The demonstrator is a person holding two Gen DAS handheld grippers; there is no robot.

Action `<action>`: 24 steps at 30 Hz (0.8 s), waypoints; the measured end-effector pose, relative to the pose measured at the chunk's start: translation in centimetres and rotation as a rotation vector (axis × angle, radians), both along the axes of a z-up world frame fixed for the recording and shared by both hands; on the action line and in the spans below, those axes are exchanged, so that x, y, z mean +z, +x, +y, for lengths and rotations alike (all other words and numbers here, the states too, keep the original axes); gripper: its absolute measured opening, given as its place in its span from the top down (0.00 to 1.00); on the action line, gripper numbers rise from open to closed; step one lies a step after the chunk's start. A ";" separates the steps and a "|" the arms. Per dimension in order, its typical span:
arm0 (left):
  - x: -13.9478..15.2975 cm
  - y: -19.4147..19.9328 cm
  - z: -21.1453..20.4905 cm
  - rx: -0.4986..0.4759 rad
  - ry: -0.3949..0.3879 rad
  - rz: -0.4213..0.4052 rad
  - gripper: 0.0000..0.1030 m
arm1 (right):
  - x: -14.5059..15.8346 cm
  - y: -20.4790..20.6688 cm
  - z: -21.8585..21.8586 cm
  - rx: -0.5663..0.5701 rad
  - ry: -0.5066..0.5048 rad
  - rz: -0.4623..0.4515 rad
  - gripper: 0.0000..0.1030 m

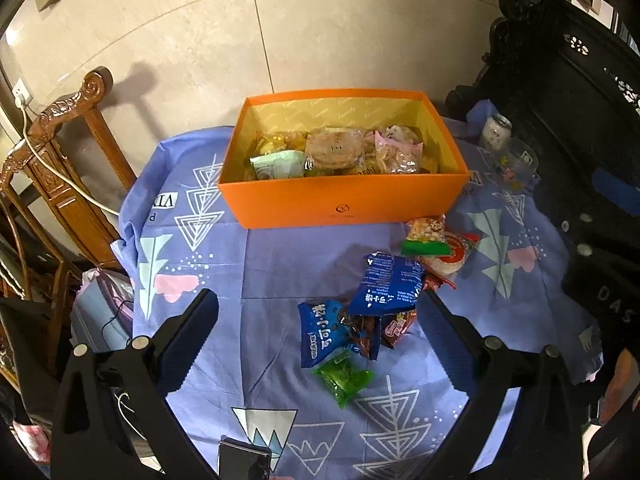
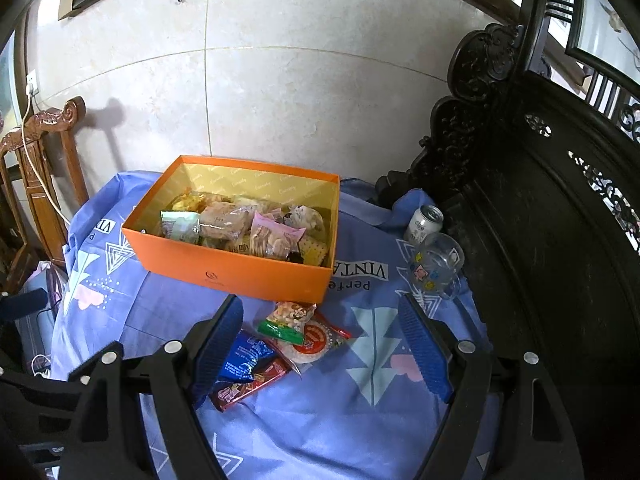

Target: Organize snacks

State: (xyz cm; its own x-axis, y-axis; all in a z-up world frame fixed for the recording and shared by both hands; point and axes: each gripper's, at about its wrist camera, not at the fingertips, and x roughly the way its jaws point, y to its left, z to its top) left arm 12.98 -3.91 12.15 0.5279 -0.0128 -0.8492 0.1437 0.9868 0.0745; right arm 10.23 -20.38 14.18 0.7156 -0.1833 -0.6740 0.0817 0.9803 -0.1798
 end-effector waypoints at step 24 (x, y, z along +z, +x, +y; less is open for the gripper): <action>-2.6 1.4 0.2 0.007 -0.004 0.035 0.04 | -2.0 1.1 -1.4 -0.005 0.040 0.037 0.22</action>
State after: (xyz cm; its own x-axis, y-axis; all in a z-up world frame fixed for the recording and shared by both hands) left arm 14.43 -3.74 9.59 0.4978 -0.0126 -0.8672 0.1392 0.9881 0.0656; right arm 11.29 -21.80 12.22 0.6890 -0.1596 -0.7069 0.0809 0.9863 -0.1438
